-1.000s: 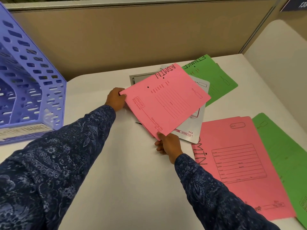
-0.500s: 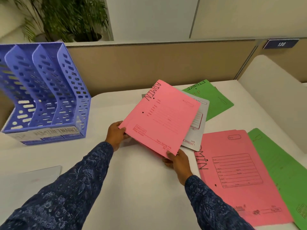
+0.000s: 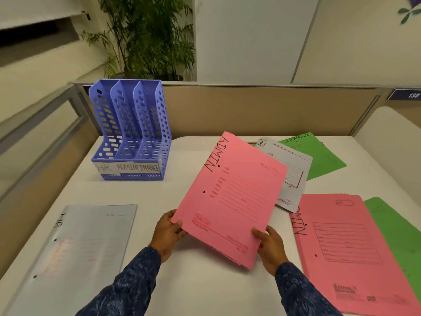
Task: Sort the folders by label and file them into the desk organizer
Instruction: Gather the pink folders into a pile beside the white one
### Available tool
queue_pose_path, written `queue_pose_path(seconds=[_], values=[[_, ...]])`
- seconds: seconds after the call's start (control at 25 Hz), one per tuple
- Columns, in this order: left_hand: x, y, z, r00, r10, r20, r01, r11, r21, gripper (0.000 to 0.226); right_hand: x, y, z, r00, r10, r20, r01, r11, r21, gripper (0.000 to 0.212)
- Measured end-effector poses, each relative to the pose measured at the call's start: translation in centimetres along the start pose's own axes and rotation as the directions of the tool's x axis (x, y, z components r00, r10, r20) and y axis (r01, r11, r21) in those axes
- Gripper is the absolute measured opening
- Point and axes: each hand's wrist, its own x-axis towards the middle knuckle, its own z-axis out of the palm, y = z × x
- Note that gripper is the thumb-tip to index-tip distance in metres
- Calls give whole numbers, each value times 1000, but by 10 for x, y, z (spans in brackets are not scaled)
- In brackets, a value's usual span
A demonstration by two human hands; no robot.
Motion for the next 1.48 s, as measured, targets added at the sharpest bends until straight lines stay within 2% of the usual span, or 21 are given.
queue_pose_path(seconds=[0.12,0.24,0.32,0.4,0.48,0.64,0.88,1.0,1.08,1.2,1.28,1.36,1.4,1.48], values=[[-28,-17,-29,1000,-20,5,19,998,64,37,-13,8,5,998,-53,20,54,995,-78,28],[-51,-28,-63,994,-78,71,60,972,229,52,-26,21,11,996,-77,53,84,985,-150,30],[-64,-34,-85,987,-122,107,83,947,309,53,-35,33,14,994,-64,83,81,974,-212,29],[-72,-37,-104,987,-140,83,105,939,327,50,-43,46,20,992,-40,119,72,957,-280,28],[-74,-39,-116,994,-110,22,94,929,358,52,-50,57,30,989,-2,145,51,942,-333,27],[-75,-47,-124,993,18,-114,47,840,540,57,-60,76,42,987,37,159,30,918,-397,27],[-80,-55,-129,994,60,-88,17,724,689,78,-65,85,52,986,63,153,26,853,-521,27],[-86,-64,-127,992,73,-106,40,607,794,79,-68,87,61,989,27,144,64,804,-591,34],[-86,-70,-124,986,103,-132,60,519,853,83,-73,91,67,993,-31,115,100,750,-654,48],[-89,-73,-119,975,166,-146,59,440,896,85,-82,100,77,984,-133,118,176,625,-760,65],[-91,-76,-117,973,186,-139,64,360,931,85,-84,104,81,974,-179,143,212,476,-854,72],[-93,-78,-116,973,181,-147,84,313,946,86,-83,108,80,964,-201,172,225,279,-934,76],[-93,-79,-116,973,177,-151,92,301,949,86,-82,111,79,959,-206,193,236,210,-949,75],[-93,-80,-116,973,171,-155,102,286,953,87,-81,116,75,949,-207,236,267,136,-954,69]])
